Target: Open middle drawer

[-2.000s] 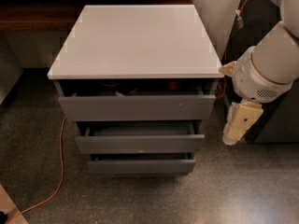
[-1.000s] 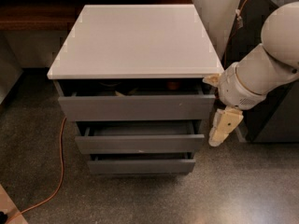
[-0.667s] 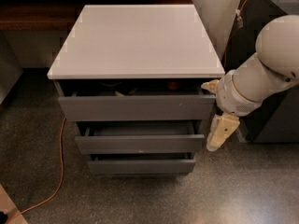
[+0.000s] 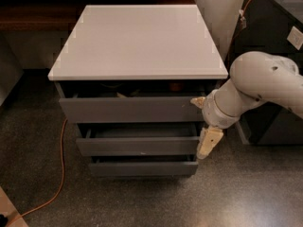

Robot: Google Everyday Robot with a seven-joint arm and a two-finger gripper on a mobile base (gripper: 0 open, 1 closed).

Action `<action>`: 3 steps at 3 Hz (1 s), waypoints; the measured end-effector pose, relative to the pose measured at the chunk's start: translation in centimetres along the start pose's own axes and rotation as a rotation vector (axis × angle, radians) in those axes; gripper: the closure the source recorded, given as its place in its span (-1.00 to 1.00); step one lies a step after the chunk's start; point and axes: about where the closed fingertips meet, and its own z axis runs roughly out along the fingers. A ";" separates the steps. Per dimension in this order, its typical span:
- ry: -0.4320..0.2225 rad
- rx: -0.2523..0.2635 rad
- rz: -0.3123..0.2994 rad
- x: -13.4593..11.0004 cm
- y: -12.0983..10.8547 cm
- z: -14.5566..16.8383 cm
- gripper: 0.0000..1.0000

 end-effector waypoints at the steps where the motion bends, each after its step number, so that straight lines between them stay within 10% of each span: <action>1: 0.012 -0.002 -0.035 0.5 -1.1 2.9 -1.00; 3: -0.006 -0.042 -0.138 2.0 -1.9 9.1 -1.00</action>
Offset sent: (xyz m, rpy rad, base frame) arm 0.0474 0.0091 -0.0869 -0.0284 -0.0022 0.1422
